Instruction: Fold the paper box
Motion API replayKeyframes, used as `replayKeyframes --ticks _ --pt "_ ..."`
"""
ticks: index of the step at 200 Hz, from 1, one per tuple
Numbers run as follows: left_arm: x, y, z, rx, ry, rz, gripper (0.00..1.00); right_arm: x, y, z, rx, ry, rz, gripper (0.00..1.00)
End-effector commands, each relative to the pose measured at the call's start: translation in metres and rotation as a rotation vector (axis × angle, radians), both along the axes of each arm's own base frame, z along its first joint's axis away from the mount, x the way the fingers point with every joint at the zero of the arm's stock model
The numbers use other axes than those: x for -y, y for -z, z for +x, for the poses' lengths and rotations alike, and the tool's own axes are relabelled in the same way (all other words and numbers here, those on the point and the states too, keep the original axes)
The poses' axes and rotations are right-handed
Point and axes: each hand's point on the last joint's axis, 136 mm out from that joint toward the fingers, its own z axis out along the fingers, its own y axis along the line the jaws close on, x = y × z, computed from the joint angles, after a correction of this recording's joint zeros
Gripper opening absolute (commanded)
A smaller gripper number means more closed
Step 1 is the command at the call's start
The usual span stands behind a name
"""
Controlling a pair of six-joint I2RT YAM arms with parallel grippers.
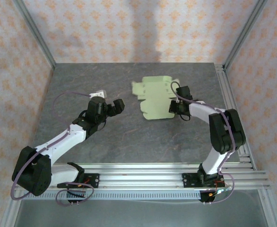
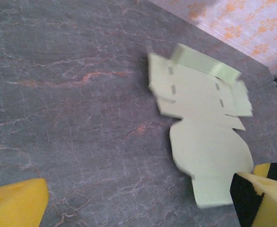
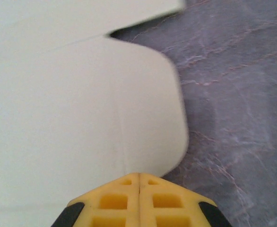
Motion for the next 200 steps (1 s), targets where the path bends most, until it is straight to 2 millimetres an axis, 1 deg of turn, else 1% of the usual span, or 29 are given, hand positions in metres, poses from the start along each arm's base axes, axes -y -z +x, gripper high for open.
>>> replayKeyframes --ticks 1,19,25,39,62,67,73,89,104,111,119,127,136,156,161,163,166,177,189,200 --pt "0.006 -0.017 0.005 0.059 0.017 -0.018 1.00 0.008 -0.025 0.003 0.105 0.158 0.017 0.05" --pt "0.005 -0.018 0.005 0.063 0.008 -0.019 1.00 0.005 -0.036 -0.003 0.179 0.273 0.063 0.03" --pt "0.005 -0.018 0.006 0.060 0.002 -0.020 1.00 0.003 -0.040 -0.005 0.201 0.312 0.078 0.00" --pt "0.005 -0.018 0.007 0.058 -0.004 -0.023 1.00 -0.001 -0.046 -0.013 0.254 0.412 0.116 0.00" --pt "0.007 -0.017 0.009 0.045 -0.008 -0.027 1.00 -0.016 -0.054 -0.029 0.342 0.533 0.169 0.00" --pt "0.008 -0.018 0.009 0.044 -0.005 -0.029 1.00 -0.019 -0.057 -0.032 0.363 0.552 0.176 0.01" --pt "0.009 -0.018 0.009 0.044 -0.004 -0.030 1.00 -0.024 -0.059 -0.035 0.384 0.560 0.185 0.06" --pt "0.010 -0.019 0.010 0.042 -0.002 -0.033 1.00 -0.041 -0.070 -0.037 0.427 0.513 0.226 0.26" --pt "0.011 -0.022 0.009 0.041 -0.001 -0.035 1.00 -0.046 -0.085 -0.036 0.479 0.428 0.218 0.43" --pt "0.012 -0.022 0.009 0.034 0.000 -0.034 1.00 -0.042 -0.092 -0.037 0.508 0.395 0.187 0.50" --pt "0.015 -0.021 0.010 0.021 -0.003 -0.029 1.00 -0.037 -0.098 -0.037 0.523 0.355 0.152 0.56" --pt "0.018 -0.020 0.010 0.006 -0.007 -0.021 1.00 -0.030 -0.103 -0.036 0.530 0.330 0.131 0.61" --pt "0.029 -0.022 0.012 0.003 0.014 -0.022 1.00 -0.019 -0.107 -0.036 0.528 0.319 0.113 0.64" --pt "0.064 -0.025 0.016 -0.003 0.060 -0.052 1.00 0.009 -0.117 -0.038 0.536 0.336 0.085 0.68" --pt "0.073 -0.028 0.017 -0.001 0.069 -0.066 0.99 0.017 -0.115 -0.039 0.531 0.347 0.066 0.68" --pt "0.077 -0.028 0.018 -0.002 0.073 -0.070 0.99 0.020 -0.120 -0.040 0.545 0.351 0.069 0.68" --pt "0.083 -0.028 0.019 -0.005 0.077 -0.077 0.99 0.024 -0.124 -0.041 0.553 0.360 0.068 0.68" --pt "0.103 -0.027 0.023 -0.027 0.089 -0.094 0.98 0.042 -0.128 -0.045 0.566 0.391 0.050 0.69" --pt "0.128 -0.022 0.028 -0.062 0.110 -0.099 0.97 0.057 -0.133 -0.051 0.580 0.418 0.034 0.70" --pt "0.147 -0.013 0.032 -0.109 0.113 -0.110 0.98 0.069 -0.137 -0.056 0.596 0.441 0.020 0.74"
